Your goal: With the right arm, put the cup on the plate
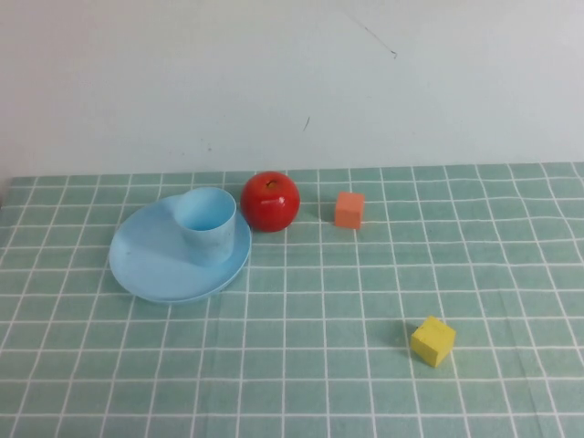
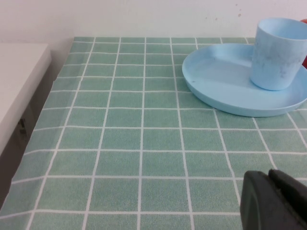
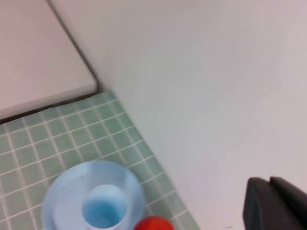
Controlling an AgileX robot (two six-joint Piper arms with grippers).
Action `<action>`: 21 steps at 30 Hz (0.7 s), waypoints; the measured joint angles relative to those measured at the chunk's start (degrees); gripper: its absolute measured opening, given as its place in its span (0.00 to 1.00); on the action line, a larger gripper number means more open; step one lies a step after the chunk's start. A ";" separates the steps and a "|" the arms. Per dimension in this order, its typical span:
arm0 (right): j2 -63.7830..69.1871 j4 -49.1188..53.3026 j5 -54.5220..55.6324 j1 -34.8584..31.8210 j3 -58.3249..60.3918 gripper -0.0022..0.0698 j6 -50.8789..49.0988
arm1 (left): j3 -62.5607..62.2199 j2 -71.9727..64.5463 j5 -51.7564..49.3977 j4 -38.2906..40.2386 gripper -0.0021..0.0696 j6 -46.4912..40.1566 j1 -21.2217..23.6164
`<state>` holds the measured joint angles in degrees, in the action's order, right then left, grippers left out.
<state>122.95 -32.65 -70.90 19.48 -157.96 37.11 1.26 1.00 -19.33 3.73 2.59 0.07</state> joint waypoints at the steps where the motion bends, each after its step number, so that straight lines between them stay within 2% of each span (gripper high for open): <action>1: -2.57 1.93 0.00 0.12 -0.08 0.04 -0.42 | 0.00 0.00 0.00 0.00 0.03 0.00 0.00; 11: -21.48 35.20 0.00 0.12 2.89 0.03 -7.15 | 0.00 0.00 0.00 0.00 0.03 0.00 0.00; 16: -29.88 45.55 0.00 0.12 17.42 0.03 -6.12 | 0.00 0.00 0.00 0.00 0.03 0.00 0.00; 21: -37.10 47.34 0.00 0.12 33.09 0.03 -4.80 | 0.00 0.00 0.00 0.00 0.03 0.00 0.00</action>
<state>85.85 14.69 -70.90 19.59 -124.87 32.32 1.26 1.00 -19.33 3.73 2.59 0.07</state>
